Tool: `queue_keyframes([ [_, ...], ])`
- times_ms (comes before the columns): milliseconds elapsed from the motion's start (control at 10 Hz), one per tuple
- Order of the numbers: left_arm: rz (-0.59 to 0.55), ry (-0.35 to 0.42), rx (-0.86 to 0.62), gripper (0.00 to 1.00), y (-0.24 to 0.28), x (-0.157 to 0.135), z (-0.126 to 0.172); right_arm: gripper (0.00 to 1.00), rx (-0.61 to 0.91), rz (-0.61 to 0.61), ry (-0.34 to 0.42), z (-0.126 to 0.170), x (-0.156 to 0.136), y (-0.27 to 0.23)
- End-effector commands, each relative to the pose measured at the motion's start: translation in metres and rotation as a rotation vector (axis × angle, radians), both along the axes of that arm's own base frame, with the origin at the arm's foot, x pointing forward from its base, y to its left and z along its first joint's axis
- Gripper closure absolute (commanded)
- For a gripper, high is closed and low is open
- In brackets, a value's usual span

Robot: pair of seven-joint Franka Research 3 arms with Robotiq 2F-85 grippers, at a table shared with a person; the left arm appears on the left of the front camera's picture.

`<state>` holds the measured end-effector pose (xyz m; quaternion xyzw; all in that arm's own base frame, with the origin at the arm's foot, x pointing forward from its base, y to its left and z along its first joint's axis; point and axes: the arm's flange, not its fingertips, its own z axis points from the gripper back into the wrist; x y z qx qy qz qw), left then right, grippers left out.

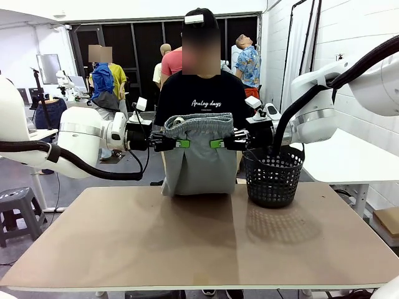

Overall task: Fold the training pants.
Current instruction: Release the ends of the Training pants and then grab the overlapped ends.

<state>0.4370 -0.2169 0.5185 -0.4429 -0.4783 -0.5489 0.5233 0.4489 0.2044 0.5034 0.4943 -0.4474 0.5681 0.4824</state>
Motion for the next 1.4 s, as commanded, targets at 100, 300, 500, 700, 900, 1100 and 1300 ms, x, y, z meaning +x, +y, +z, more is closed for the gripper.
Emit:
queue_keyframes([
  [100, 0.008, -0.012, -0.018, 1.0, -0.0023, -0.0021, 0.0035, 1.0, 0.017, 0.004, 0.004, 0.0018, -0.0017, 0.0003],
  [300, 0.008, -0.012, -0.018, 1.0, -0.0023, -0.0021, 0.0035, 1.0, 0.017, 0.004, 0.004, 0.0018, -0.0017, 0.0003],
  [500, 0.008, -0.012, -0.018, 1.0, -0.0023, -0.0021, 0.0035, 1.0, 0.017, 0.004, 0.004, 0.0018, -0.0017, 0.0003],
  [700, 0.008, -0.012, -0.018, 1.0, -0.0023, -0.0021, 0.0035, 1.0, 0.017, 0.004, 0.004, 0.0018, -0.0017, 0.0003],
  [900, 0.008, -0.012, -0.018, 1.0, -0.0023, -0.0021, 0.0035, 1.0, 0.017, 0.004, 0.004, 0.0018, -0.0017, 0.0003],
  [1100, 0.008, -0.012, -0.018, 1.0, -0.0023, -0.0021, 0.0035, 1.0, 0.017, 0.004, 0.004, 0.0018, -0.0017, 0.0003],
  [1300, 0.008, -0.012, -0.018, 1.0, -0.0023, -0.0021, 0.0035, 1.0, 0.017, 0.004, 0.004, 0.0018, -0.0017, 0.0003],
])
